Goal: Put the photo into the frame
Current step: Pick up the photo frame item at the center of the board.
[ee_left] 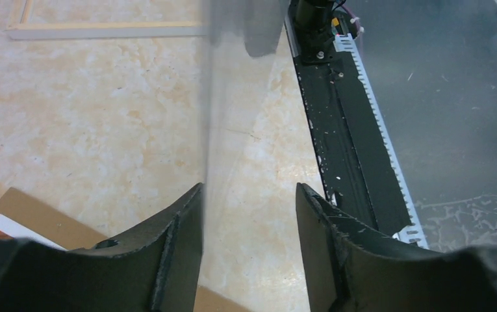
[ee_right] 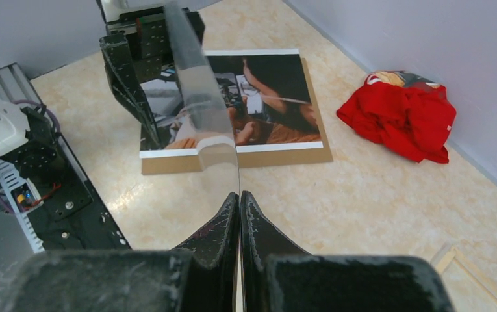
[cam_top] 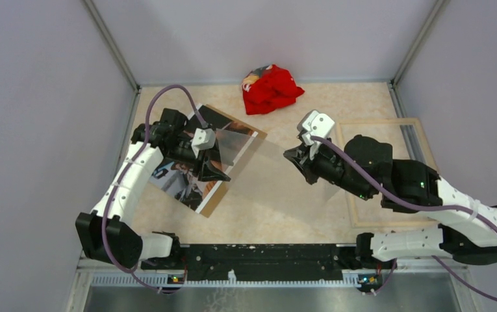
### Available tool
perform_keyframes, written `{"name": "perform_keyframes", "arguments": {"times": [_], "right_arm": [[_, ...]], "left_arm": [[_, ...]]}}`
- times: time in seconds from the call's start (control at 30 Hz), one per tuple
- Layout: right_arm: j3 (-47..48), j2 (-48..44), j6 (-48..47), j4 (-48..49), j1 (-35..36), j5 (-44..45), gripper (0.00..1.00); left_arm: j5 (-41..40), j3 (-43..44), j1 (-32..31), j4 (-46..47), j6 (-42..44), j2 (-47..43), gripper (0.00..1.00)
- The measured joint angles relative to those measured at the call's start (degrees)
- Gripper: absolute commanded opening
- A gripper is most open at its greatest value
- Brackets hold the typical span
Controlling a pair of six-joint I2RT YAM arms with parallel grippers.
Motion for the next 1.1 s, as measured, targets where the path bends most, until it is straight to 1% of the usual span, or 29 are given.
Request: {"name": "perform_keyframes", "arguments": {"times": [0.03,0.07,0.2,0.3,0.33,0.37,0.4,0.43,0.47,0.5,0.53,0.57,0.6,0.67,0.77,0.87,0.93,1.1], "right_arm": [[-0.3,-0.4,0.1,0.2,-0.1,0.4,0.00],[-0.7,-0.9,0.2,0.5,-0.2,0.9,0.00],[-2.6,-3.3,0.8,2.0,-0.2,3.0,0.00],[-4.6,-5.0,1.7,3.5,-0.3,4.5,0.00],[-5.2,-5.5,2.0,3.7,-0.3,4.9,0.00],[-5.6,-5.7,2.2,4.0,-0.3,5.1,0.00],[-5.9,-5.8,2.4,4.2,-0.3,5.4,0.06],[-5.9,-5.7,2.7,4.3,-0.3,5.7,0.17],[-5.9,-5.5,3.0,4.5,-0.3,6.1,0.33],[-5.9,-5.2,3.5,4.9,-0.3,6.6,0.52],[-6.0,-5.0,4.2,5.3,-0.3,7.0,0.70],[-6.0,-4.7,4.1,6.1,-0.3,7.5,0.83],[-6.1,-4.6,5.2,6.4,-0.4,8.0,0.89],[-6.2,-4.1,6.3,7.0,-1.0,9.2,0.97],[-4.7,-2.3,8.7,5.8,-5.7,10.9,0.99],[1.2,1.7,11.8,2.6,-14.2,12.5,0.99],[4.4,3.5,14.0,1.6,-20.4,12.6,0.99],[5.6,4.0,19.7,-1.1,-33.4,11.1,0.99]], "left_arm": [[0.4,0.0,0.0,-0.4,0.3,0.0,0.49],[1.0,0.0,0.0,-0.7,0.5,0.0,0.42],[2.3,0.0,0.0,-1.0,0.5,0.0,0.25],[3.0,0.0,0.0,-0.6,-0.5,0.0,0.03],[3.1,0.0,0.0,-0.3,-0.7,0.0,0.00],[3.3,0.0,0.0,0.1,-1.2,0.0,0.00],[3.3,0.0,0.0,0.6,-1.7,0.0,0.00],[3.3,0.0,0.0,1.4,-2.4,0.0,0.00],[3.1,0.0,0.0,2.4,-3.5,0.0,0.00],[3.0,0.0,0.0,3.8,-4.9,0.0,0.00],[2.6,0.0,0.0,5.9,-6.8,-0.1,0.00],[2.1,0.0,0.0,8.4,-9.1,-0.2,0.00],[1.3,0.0,0.0,11.1,-11.4,-0.5,0.00],[-0.9,0.1,0.0,16.3,-15.6,-1.5,0.00],[-5.1,3.0,0.2,20.4,-19.7,-2.2,0.00],[-11.0,7.1,0.3,25.2,-22.5,-2.5,0.00],[-15.4,8.1,0.3,28.0,-23.3,-3.3,0.00],[-27.7,11.6,0.3,31.4,-25.2,-4.4,0.00]]}}
